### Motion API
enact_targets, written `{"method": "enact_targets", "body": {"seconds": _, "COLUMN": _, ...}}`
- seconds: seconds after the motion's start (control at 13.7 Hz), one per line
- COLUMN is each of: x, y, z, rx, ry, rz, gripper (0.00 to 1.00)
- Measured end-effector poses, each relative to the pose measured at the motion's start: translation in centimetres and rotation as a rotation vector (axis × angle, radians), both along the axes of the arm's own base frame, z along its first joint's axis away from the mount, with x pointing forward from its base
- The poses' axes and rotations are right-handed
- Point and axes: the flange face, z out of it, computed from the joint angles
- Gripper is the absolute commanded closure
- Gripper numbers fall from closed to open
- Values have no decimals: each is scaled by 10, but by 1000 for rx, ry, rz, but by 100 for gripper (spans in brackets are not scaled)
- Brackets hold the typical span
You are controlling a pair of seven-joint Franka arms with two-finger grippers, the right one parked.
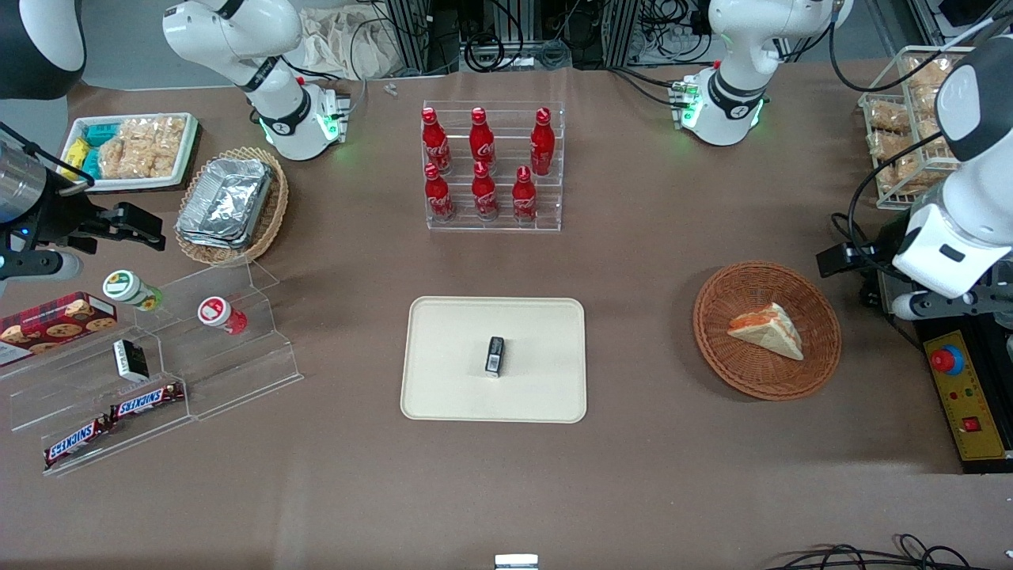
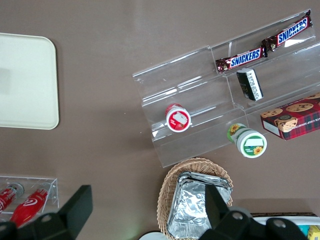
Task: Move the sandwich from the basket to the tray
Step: 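Move the left gripper down over the wrapped sandwich in the wicker basket, then lower the left gripper and close it on the wrapped sandwich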
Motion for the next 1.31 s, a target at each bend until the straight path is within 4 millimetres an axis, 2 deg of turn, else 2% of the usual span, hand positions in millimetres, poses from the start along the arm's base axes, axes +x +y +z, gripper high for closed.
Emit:
{"method": "enact_targets", "body": {"seconds": 0.15, "x": 4, "y": 3, "z": -8, "rx": 2, "ry": 12, "rz": 8, "gripper": 1}}
{"method": "enact_targets", "body": {"seconds": 0.36, "x": 14, "y": 42, "z": -31, "rx": 13, "ry": 42, "rz": 66, "gripper": 1}}
{"method": "enact_targets", "body": {"seconds": 0.51, "x": 23, "y": 64, "z": -53, "rx": 31, "ry": 37, "rz": 198, "gripper": 1}}
{"method": "enact_targets", "body": {"seconds": 0.66, "x": 25, "y": 81, "z": -88, "rx": 43, "ry": 24, "rz": 377, "gripper": 1}}
{"method": "enact_targets", "body": {"seconds": 1.02, "x": 4, "y": 80, "z": -182, "rx": 65, "ry": 9, "rz": 659, "gripper": 2}}
{"method": "enact_targets", "body": {"seconds": 1.17, "x": -5, "y": 72, "z": -204, "rx": 75, "ry": 21, "rz": 735, "gripper": 2}}
{"method": "enact_targets", "body": {"seconds": 1.31, "x": -8, "y": 62, "z": -211, "rx": 84, "ry": 34, "rz": 776, "gripper": 2}}
